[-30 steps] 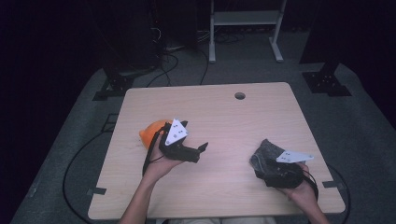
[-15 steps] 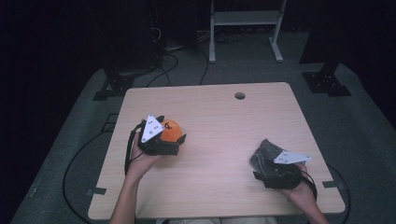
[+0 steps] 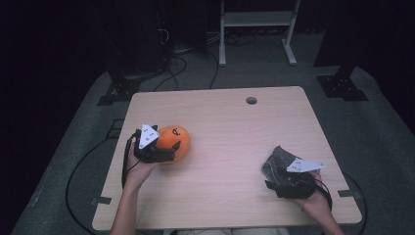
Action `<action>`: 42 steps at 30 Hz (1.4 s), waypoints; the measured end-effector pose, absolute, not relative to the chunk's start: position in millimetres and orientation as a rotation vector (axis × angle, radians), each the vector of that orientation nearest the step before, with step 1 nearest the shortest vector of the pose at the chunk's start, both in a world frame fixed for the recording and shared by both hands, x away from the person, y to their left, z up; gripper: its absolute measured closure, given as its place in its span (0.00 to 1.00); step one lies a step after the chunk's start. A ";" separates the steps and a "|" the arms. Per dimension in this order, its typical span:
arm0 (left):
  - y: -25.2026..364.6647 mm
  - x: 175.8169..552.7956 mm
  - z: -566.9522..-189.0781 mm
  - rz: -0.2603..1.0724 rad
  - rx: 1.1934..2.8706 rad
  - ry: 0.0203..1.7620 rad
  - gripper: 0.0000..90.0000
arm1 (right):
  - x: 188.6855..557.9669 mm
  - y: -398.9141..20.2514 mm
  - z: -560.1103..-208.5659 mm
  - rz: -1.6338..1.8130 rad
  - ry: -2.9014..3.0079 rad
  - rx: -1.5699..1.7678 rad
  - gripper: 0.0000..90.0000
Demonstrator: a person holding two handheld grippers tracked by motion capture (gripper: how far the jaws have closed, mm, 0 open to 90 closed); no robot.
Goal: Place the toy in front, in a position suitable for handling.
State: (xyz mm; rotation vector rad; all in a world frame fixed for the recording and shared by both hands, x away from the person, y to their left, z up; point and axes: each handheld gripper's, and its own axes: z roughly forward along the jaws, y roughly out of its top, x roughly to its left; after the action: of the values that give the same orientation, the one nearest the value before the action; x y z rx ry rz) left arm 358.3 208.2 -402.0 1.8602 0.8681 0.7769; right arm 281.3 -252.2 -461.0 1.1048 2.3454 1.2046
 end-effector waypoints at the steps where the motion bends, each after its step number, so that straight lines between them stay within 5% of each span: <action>1: 209.3 360.3 -404.4 0.762 1.873 0.880 0.01 | 281.2 -252.2 -460.9 1.205 2.346 1.103 0.33; 30: 204.3 370.3 -444.7 0.821 1.967 0.977 0.01 | 278.4 -252.2 -459.6 1.205 2.348 1.084 0.34; 37: 204.7 368.2 -443.5 0.838 1.977 0.987 0.16 | 279.4 -253.3 -459.0 1.209 2.336 1.086 0.36; 42: 206.6 364.2 -435.2 0.863 1.922 1.006 0.40 | 277.6 -253.6 -457.8 1.209 2.332 1.077 0.36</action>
State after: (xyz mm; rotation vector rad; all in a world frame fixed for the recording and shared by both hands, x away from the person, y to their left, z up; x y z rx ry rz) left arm 364.2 206.6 -435.2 1.9220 1.0055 0.8627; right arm 277.6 -253.6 -457.8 1.0769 2.3324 1.2088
